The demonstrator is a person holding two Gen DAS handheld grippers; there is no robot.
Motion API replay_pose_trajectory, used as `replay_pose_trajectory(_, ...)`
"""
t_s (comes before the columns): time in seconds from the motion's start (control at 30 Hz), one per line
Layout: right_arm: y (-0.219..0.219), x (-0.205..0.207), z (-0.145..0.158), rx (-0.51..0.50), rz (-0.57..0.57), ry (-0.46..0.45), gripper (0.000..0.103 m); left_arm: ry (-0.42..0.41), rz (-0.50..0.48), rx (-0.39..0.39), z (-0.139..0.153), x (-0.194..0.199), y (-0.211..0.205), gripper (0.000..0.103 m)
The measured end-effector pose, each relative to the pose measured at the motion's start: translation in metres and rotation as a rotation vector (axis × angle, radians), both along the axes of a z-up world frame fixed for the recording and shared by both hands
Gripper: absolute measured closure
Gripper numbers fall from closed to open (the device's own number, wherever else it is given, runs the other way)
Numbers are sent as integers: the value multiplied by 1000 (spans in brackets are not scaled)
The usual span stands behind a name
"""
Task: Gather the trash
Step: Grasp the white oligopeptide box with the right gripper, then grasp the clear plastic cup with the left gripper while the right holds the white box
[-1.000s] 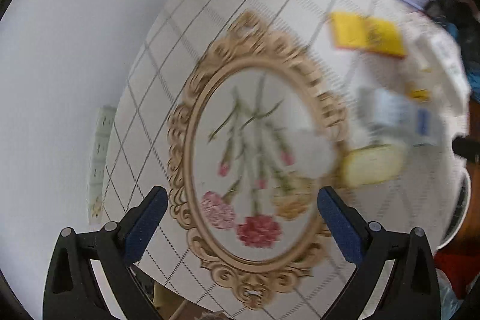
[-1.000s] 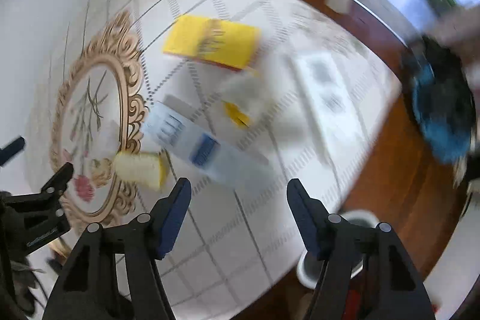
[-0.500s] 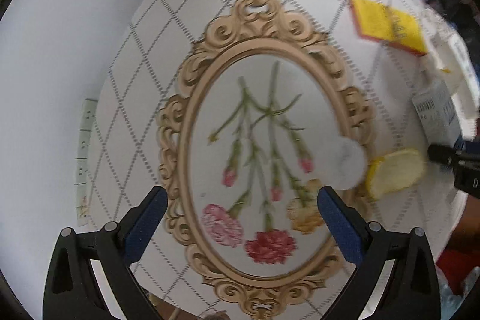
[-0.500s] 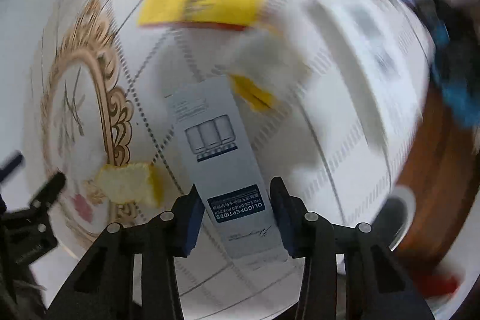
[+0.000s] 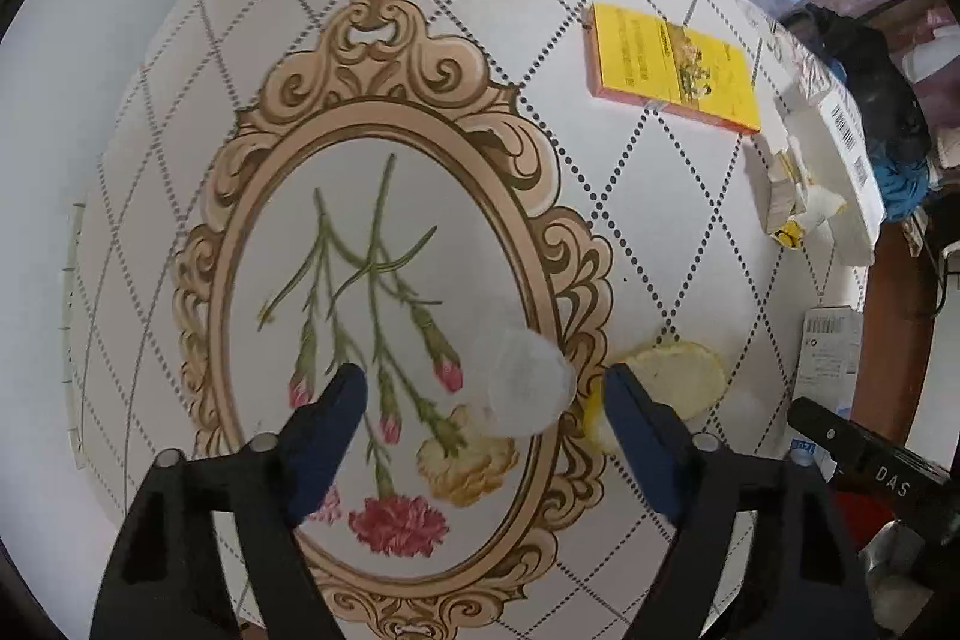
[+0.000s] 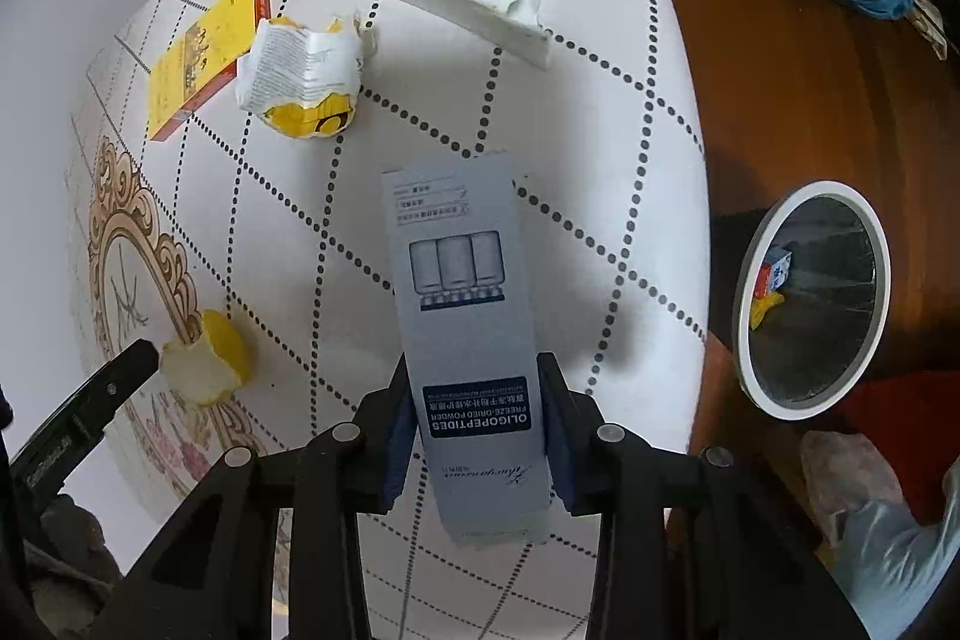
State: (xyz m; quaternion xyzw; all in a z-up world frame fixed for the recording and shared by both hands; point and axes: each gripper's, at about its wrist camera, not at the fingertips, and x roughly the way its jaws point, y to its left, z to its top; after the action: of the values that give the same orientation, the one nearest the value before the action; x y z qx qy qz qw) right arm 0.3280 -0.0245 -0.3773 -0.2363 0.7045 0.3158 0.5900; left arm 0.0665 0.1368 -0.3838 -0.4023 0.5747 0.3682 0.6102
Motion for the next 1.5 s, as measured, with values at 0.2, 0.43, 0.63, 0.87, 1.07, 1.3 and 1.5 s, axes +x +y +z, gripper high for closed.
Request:
replay_pose_trajectory(0.2,5,-22,-8,-11,1,-32,64,27,-63,-6,-10,10,4,86)
replay_pose_trajectory(0.43,18,-28,-10,-33,10,-35,64,65,-50,5,-19,-10,-16,83)
replay_pose_trajectory(0.63,25,-35,-15,-44,22,-31,62,18,-22,-37,-22,-38,-15,79)
replay_pose_trajectory(0.87,20,-42,-20,-41,10,7,48,-166,124,-62,12,-98,-7,39)
replay_pose_trajectory(1.07,15,-52,-21,-47,9,7,46,-109,104,-22,18,-112,-11,20)
replay_pose_trajectory(1.3,7,-58,-24,-53,-1,10,46,-144,20,-47,24,-87,-29,19)
replay_pose_trajectory(1.5,-6,-69,-29,-58,2,3,46,-132,-78,-63,18,-58,-45,19)
